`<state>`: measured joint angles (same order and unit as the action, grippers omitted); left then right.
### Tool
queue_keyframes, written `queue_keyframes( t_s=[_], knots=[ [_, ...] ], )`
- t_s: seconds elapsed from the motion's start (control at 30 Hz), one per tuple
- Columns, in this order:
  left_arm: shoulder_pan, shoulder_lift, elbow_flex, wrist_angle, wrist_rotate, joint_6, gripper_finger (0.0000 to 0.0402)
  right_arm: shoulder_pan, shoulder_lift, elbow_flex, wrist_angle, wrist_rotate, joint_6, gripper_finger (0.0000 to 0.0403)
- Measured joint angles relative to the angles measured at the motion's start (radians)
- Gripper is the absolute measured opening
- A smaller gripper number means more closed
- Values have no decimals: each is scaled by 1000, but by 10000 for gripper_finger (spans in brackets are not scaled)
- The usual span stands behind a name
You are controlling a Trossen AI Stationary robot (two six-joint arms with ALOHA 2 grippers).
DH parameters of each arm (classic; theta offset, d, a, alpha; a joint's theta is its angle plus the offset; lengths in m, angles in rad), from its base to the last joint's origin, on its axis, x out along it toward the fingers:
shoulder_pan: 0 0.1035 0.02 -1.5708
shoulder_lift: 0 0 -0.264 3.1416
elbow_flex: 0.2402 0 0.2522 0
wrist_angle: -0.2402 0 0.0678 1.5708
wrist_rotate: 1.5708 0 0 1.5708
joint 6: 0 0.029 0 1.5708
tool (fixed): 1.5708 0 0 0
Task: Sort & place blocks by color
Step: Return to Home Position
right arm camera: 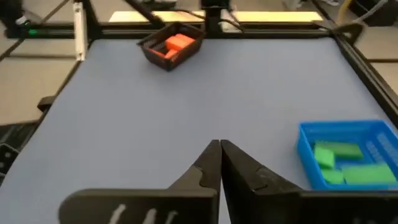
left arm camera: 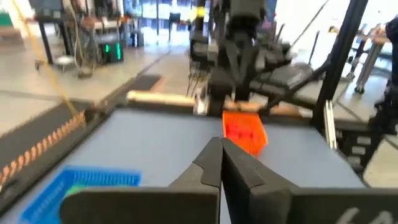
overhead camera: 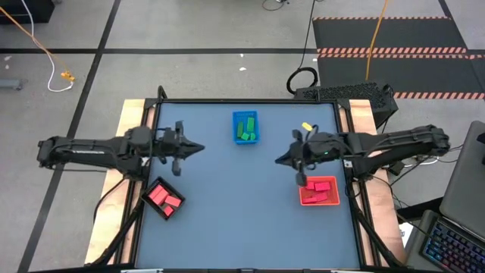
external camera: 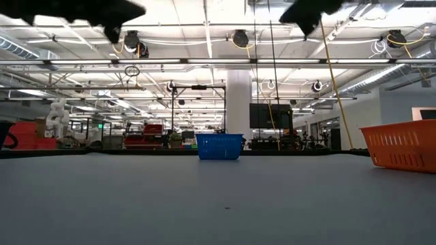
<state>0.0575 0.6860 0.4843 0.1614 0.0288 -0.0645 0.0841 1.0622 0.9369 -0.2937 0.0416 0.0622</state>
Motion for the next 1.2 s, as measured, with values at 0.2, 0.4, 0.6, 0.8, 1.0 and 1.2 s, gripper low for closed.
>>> queue_keyframes(
  t_s=[0.2,0.4,0.6,0.8,1.0,1.2],
  knots=[
    [-1,-185,-81,-147,-22,-25,2,-5,-239,-244,87,63,35,1],
    [-1,-358,-184,-190,-29,-43,1,-5,-501,-469,172,65,74,1],
    [-1,-524,-302,-196,-29,-44,1,-5,-726,-614,218,64,76,0],
    [-1,-657,-360,-276,-29,-63,1,-5,-901,-728,222,66,52,0],
    [-1,-683,-363,-332,-21,-77,5,-5,-1023,-834,223,91,66,0],
    [-1,-684,-448,-211,-22,-88,4,-5,-1051,-916,329,60,58,0]
  ],
)
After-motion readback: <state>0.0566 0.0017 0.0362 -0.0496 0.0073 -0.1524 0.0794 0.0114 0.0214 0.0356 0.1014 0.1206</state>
